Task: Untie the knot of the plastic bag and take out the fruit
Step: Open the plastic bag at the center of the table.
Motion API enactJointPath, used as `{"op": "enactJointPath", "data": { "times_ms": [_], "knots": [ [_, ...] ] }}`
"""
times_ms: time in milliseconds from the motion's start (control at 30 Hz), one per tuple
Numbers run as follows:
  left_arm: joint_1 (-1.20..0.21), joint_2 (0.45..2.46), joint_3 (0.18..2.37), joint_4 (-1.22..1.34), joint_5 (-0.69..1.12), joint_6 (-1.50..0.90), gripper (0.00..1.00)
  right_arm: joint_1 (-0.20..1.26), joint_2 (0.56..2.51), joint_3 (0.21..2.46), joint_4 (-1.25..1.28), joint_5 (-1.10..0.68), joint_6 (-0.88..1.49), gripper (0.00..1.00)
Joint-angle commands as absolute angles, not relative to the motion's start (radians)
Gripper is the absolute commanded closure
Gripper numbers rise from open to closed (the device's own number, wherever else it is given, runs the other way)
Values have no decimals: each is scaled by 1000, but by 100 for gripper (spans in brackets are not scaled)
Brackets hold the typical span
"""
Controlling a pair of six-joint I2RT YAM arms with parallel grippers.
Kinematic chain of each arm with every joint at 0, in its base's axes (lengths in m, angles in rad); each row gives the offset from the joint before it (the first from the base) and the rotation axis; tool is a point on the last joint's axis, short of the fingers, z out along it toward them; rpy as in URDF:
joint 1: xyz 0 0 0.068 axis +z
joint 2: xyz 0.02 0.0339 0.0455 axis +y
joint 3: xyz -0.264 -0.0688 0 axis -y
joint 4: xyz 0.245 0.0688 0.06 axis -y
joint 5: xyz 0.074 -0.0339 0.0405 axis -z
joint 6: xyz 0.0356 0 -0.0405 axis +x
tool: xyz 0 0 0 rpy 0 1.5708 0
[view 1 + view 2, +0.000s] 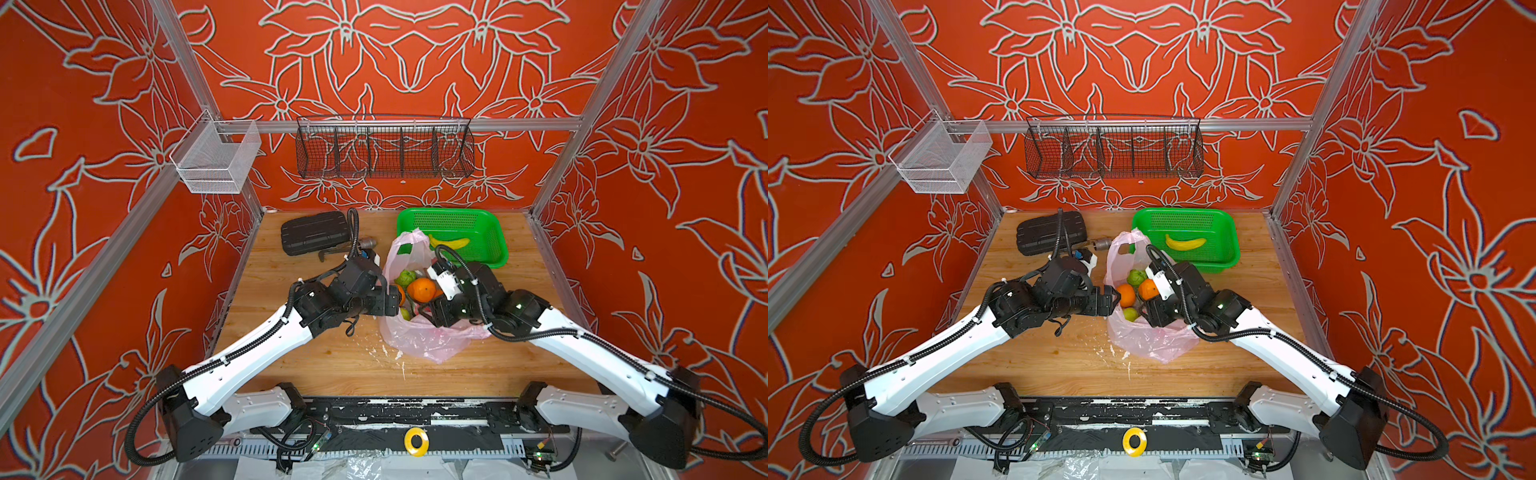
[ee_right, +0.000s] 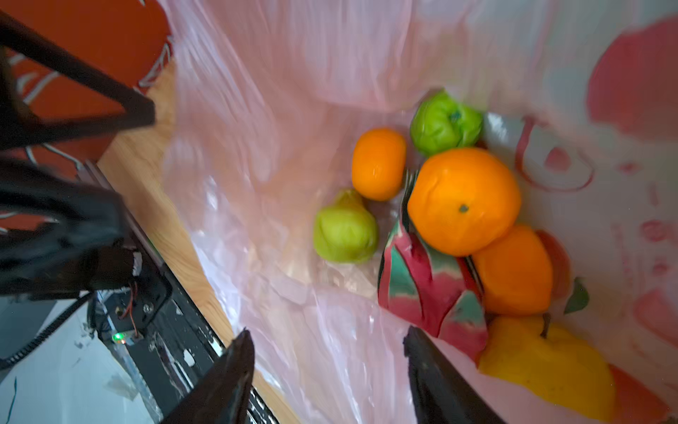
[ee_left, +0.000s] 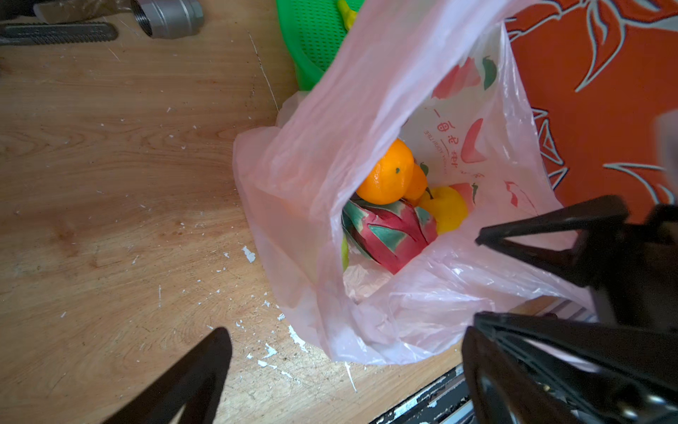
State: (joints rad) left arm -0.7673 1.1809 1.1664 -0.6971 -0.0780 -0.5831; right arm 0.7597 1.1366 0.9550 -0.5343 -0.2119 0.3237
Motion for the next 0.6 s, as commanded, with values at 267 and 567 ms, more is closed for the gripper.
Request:
{"op": "enactJointPath", "data": {
  "times_ms": [267, 567],
  "knots": [
    [-744, 1196, 1105, -642, 11, -590, 4, 880, 1152, 770, -574, -368, 406, 43],
    [-743, 1246, 1075, -630, 36, -603, 11, 894, 1065, 832, -576, -224, 423, 20]
  ]
}}
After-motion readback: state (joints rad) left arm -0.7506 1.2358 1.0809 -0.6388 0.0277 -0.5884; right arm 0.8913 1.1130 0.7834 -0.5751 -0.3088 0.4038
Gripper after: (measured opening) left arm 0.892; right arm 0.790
